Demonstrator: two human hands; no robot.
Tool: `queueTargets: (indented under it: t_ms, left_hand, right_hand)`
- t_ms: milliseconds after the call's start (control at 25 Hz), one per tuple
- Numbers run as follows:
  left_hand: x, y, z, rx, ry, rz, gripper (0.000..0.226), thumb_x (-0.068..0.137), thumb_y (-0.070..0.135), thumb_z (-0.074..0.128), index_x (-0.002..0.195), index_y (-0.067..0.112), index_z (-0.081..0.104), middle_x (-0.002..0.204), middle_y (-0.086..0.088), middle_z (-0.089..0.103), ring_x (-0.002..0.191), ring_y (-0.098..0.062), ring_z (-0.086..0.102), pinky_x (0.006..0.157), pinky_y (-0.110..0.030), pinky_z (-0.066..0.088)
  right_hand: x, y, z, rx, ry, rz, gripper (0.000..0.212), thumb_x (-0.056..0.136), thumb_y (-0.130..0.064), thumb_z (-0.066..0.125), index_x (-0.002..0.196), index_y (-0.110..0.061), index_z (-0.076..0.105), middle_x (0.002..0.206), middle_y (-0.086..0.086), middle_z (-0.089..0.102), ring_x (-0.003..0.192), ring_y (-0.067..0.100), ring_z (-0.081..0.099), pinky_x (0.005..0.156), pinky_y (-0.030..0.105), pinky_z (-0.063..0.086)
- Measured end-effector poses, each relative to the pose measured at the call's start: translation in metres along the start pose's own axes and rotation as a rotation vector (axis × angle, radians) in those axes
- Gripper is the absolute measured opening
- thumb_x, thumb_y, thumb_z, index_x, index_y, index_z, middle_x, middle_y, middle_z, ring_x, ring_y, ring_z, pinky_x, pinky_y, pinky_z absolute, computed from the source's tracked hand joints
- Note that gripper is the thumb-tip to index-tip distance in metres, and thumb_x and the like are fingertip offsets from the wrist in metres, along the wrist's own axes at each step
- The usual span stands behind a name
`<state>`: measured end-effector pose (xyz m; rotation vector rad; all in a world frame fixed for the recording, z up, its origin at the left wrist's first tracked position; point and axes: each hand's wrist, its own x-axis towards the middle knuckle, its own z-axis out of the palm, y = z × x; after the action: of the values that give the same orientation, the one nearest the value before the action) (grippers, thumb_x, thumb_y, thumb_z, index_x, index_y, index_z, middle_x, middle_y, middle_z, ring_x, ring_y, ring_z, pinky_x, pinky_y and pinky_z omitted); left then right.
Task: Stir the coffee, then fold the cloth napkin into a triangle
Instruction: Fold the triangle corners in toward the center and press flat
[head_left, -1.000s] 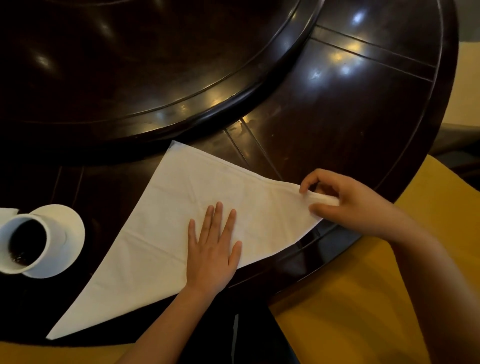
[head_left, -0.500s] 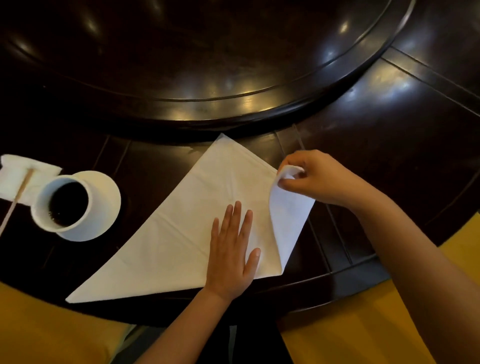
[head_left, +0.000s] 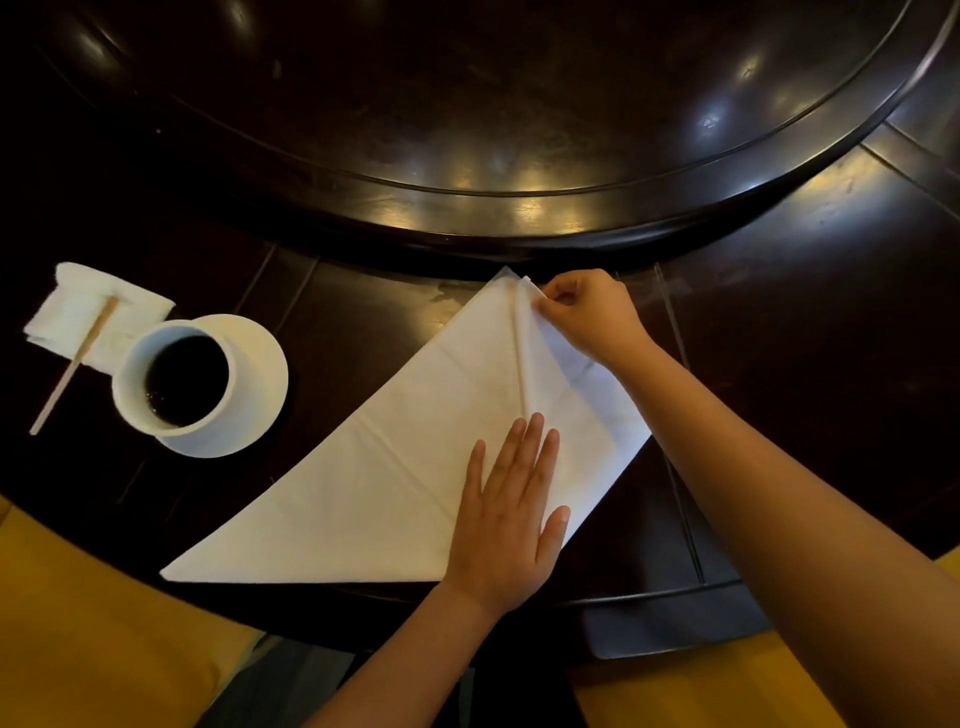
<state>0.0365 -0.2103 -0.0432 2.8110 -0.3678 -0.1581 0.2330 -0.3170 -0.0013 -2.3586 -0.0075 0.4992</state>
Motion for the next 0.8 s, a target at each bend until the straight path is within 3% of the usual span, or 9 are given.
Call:
queueTargets:
  t_ms: [120, 240, 360, 440, 520, 600, 680, 800]
  left_hand:
    - [0.002, 0.002, 0.001, 0.014, -0.048, -0.007, 0.061, 0.096, 0.046, 0.011, 0.147, 0.013, 0.015, 0.154, -0.008, 0.018, 0.141, -0.024, 0.020, 0.108, -0.056, 0.016]
    - [0.003, 0.003, 0.001, 0.034, -0.088, -0.015, 0.063, 0.094, 0.046, 0.020, 0.147, 0.011, 0.018, 0.154, -0.009, 0.020, 0.141, -0.024, 0.021, 0.109, -0.055, 0.017]
    - [0.004, 0.004, 0.000, 0.059, -0.104, -0.022, 0.064, 0.093, 0.044, 0.022, 0.146, 0.009, 0.021, 0.154, -0.009, 0.020, 0.142, -0.024, 0.019, 0.110, -0.054, 0.016]
    - [0.004, 0.004, 0.000, 0.089, -0.112, -0.020, 0.065, 0.092, 0.045, 0.026, 0.146, 0.008, 0.021, 0.154, -0.010, 0.021, 0.142, -0.024, 0.017, 0.109, -0.054, 0.016]
    - [0.006, 0.004, 0.000, 0.130, -0.120, -0.013, 0.069, 0.090, 0.047, 0.039, 0.145, 0.008, 0.023, 0.153, -0.011, 0.026, 0.141, -0.025, 0.017, 0.109, -0.054, 0.017]
    - [0.008, 0.005, -0.001, 0.164, -0.131, -0.011, 0.076, 0.085, 0.051, 0.049, 0.144, 0.009, 0.025, 0.150, -0.011, 0.032, 0.139, -0.026, 0.023, 0.108, -0.054, 0.020]
    - [0.007, 0.005, -0.002, 0.191, -0.148, 0.002, 0.079, 0.083, 0.053, 0.052, 0.143, 0.009, 0.026, 0.149, -0.011, 0.034, 0.138, -0.027, 0.027, 0.108, -0.053, 0.022]
    - [-0.005, 0.001, -0.001, 0.200, -0.171, 0.047, 0.080, 0.083, 0.053, 0.053, 0.143, 0.008, 0.024, 0.150, -0.012, 0.030, 0.139, -0.028, 0.024, 0.108, -0.053, 0.023]
  right_hand:
    - [0.003, 0.001, 0.008, -0.009, 0.088, -0.005, 0.016, 0.090, -0.026, 0.058, 0.089, -0.013, 0.068, 0.082, 0.007, 0.066, 0.079, 0.019, 0.059, 0.097, 0.045, 0.041]
    - [0.005, 0.002, 0.013, -0.029, 0.160, -0.015, 0.014, 0.089, -0.026, 0.060, 0.088, -0.014, 0.066, 0.079, 0.003, 0.063, 0.075, 0.014, 0.056, 0.095, 0.039, 0.036]
    - [-0.004, 0.003, 0.015, -0.116, 0.266, -0.119, 0.022, 0.086, -0.025, 0.062, 0.105, -0.014, 0.062, 0.097, 0.005, 0.062, 0.086, 0.019, 0.057, 0.092, 0.039, 0.040]
    - [-0.020, 0.011, 0.018, -0.367, 0.330, -0.378, 0.035, 0.089, -0.025, 0.057, 0.121, -0.012, 0.056, 0.117, 0.011, 0.061, 0.106, 0.028, 0.055, 0.092, 0.041, 0.038]
    - [-0.034, 0.023, 0.024, -0.602, 0.117, -0.571, 0.046, 0.095, -0.031, 0.043, 0.139, -0.015, 0.038, 0.144, 0.010, 0.042, 0.134, 0.029, 0.035, 0.107, 0.048, 0.024]
    - [-0.039, 0.034, 0.030, -0.682, -0.108, -0.542, 0.054, 0.099, -0.038, 0.027, 0.147, -0.019, 0.011, 0.157, 0.004, 0.013, 0.144, 0.019, 0.002, 0.115, 0.048, -0.003]
    - [-0.030, 0.039, 0.033, -0.695, -0.119, -0.507, 0.059, 0.097, -0.046, 0.018, 0.147, -0.020, -0.001, 0.158, 0.002, 0.002, 0.141, 0.013, -0.009, 0.114, 0.047, -0.011]
    - [-0.017, 0.033, 0.038, -0.748, -0.059, -0.459, 0.065, 0.094, -0.052, 0.013, 0.147, -0.019, -0.003, 0.158, 0.002, 0.001, 0.142, 0.013, -0.010, 0.113, 0.047, -0.013]
